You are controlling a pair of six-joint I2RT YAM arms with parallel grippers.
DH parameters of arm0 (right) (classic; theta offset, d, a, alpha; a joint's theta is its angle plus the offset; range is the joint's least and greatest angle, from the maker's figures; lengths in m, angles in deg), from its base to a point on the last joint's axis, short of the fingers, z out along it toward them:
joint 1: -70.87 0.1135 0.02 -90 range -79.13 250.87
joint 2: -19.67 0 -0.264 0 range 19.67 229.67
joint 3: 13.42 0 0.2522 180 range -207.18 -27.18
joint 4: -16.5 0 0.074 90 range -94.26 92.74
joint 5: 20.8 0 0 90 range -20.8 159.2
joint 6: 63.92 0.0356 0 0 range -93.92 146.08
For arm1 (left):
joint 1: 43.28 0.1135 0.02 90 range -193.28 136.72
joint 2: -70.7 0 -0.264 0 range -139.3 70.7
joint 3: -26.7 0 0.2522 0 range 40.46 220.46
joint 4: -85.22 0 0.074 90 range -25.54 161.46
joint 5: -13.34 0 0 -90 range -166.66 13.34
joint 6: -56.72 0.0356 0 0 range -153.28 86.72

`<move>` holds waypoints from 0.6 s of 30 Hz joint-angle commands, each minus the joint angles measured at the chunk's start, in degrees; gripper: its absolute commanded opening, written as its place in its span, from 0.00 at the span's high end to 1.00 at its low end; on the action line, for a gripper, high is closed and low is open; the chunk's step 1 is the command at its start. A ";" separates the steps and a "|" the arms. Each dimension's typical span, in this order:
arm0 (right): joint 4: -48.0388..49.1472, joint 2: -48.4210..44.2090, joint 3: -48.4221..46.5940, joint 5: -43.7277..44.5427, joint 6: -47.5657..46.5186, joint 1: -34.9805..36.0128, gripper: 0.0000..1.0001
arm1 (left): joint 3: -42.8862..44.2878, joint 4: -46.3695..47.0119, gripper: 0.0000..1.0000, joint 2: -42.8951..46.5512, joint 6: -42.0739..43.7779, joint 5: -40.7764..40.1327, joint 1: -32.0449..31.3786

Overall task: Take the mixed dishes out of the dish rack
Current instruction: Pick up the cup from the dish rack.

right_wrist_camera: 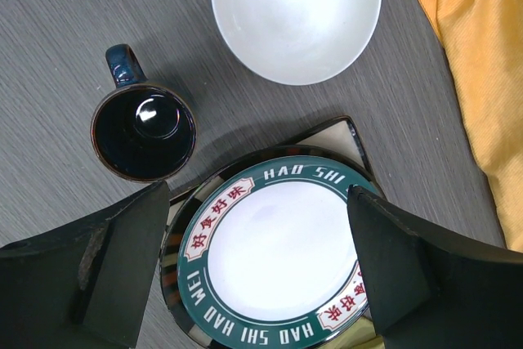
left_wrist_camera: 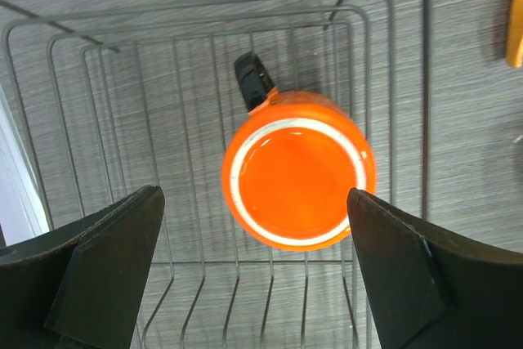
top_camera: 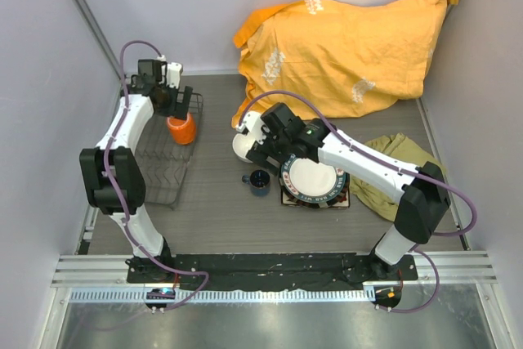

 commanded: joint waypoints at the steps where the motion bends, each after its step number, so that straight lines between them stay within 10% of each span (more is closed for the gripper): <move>1: 2.46 -3.32 0.41 0.80 -0.49 0.05 0.06 | 3.27 -1.52 0.00 -0.64 -0.31 2.60 -1.70; 18: 3.17 -4.20 2.17 0.62 -0.76 -0.31 0.06 | 3.97 -2.14 0.00 -3.63 -0.04 1.02 -2.67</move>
